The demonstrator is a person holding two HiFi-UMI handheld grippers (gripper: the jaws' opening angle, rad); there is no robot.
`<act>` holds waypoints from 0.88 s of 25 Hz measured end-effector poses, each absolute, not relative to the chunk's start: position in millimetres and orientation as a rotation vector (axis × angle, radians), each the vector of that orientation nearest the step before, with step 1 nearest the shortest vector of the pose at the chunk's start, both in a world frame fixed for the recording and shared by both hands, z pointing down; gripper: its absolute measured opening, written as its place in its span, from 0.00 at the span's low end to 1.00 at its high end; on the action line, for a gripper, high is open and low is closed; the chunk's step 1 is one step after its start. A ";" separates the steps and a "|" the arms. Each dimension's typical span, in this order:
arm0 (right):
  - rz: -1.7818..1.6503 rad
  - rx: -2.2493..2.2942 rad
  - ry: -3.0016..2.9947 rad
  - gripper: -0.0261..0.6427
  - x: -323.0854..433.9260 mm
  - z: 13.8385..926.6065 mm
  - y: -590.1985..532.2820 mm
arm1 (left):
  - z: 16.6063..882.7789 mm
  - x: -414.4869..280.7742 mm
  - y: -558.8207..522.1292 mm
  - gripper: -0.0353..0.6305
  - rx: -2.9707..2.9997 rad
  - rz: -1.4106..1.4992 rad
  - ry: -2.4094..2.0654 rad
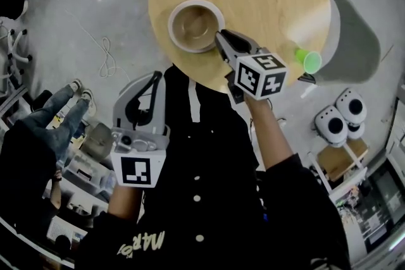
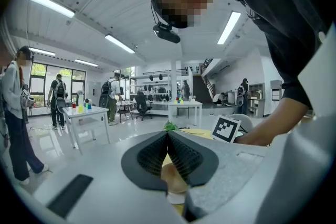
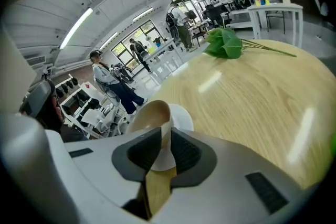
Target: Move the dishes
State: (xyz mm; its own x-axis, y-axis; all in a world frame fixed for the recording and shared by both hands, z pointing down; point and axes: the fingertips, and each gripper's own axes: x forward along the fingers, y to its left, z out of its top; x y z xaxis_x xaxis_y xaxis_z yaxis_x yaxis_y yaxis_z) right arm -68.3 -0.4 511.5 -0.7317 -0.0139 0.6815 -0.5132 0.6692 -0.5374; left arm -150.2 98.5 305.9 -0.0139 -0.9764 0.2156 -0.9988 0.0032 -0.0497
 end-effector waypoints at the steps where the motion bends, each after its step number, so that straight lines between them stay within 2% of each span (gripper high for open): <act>1: 1.002 0.410 -2.221 0.12 -68.7 512.3 -1.2 | 307.7 -151.6 98.4 0.06 2.114 0.279 -2.136; 11: 1.091 0.429 -2.189 0.13 -75.0 513.7 -2.3 | 319.0 -158.7 102.1 0.06 2.100 0.264 -2.125; 22: 1.171 0.498 -2.152 0.05 -80.8 515.6 -3.7 | 321.7 -167.0 109.4 0.06 2.096 0.265 -2.113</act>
State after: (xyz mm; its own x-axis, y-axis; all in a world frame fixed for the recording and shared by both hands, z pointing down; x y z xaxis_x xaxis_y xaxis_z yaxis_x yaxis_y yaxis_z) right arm -80.8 -3.7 515.6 -0.7298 -0.0288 0.6830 -0.5890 0.5336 -0.6069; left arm -167.0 109.4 321.7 -0.0096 -0.9727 0.2319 -0.9998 0.0058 -0.0173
